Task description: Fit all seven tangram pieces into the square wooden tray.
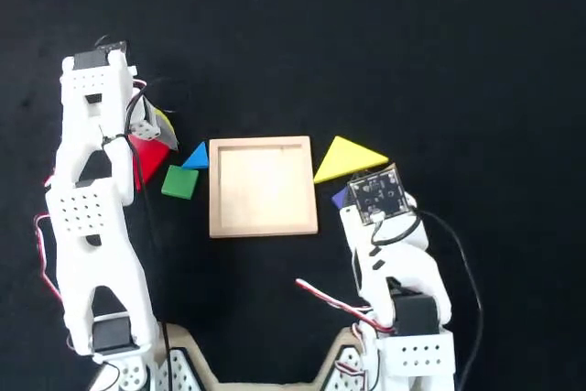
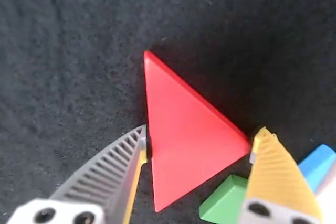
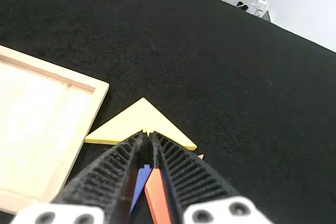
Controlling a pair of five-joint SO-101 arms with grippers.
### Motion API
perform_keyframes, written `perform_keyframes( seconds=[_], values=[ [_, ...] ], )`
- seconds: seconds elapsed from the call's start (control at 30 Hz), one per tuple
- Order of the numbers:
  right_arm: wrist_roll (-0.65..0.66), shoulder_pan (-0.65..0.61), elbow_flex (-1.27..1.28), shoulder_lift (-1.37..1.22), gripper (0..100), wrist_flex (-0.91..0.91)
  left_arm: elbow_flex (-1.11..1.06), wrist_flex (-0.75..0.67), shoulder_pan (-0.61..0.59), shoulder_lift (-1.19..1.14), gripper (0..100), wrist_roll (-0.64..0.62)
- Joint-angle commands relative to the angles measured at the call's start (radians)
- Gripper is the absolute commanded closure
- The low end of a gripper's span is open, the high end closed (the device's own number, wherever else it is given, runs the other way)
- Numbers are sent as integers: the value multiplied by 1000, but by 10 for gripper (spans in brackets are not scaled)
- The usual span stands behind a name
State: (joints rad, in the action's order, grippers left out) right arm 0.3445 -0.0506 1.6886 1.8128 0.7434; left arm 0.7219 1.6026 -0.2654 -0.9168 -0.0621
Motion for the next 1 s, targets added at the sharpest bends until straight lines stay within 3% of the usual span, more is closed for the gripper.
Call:
perform_keyframes(
  seconds=[0.0, 0.2, 0.47, 0.73, 0.97],
  values=[
    [6, 9, -4, 48, 986, 5, 13, -17, 13, 5, 706, -9],
    [6, 9, -4, 48, 986, 5, 12, -80, 24, 3, 866, 0],
    [6, 9, -4, 48, 986, 5, 13, -64, 27, 15, 869, 2],
    [6, 9, -4, 48, 986, 5, 229, 161, 51, 72, 870, 94],
    [6, 9, -4, 48, 986, 5, 101, 160, 104, 236, 870, 92]
  ],
)
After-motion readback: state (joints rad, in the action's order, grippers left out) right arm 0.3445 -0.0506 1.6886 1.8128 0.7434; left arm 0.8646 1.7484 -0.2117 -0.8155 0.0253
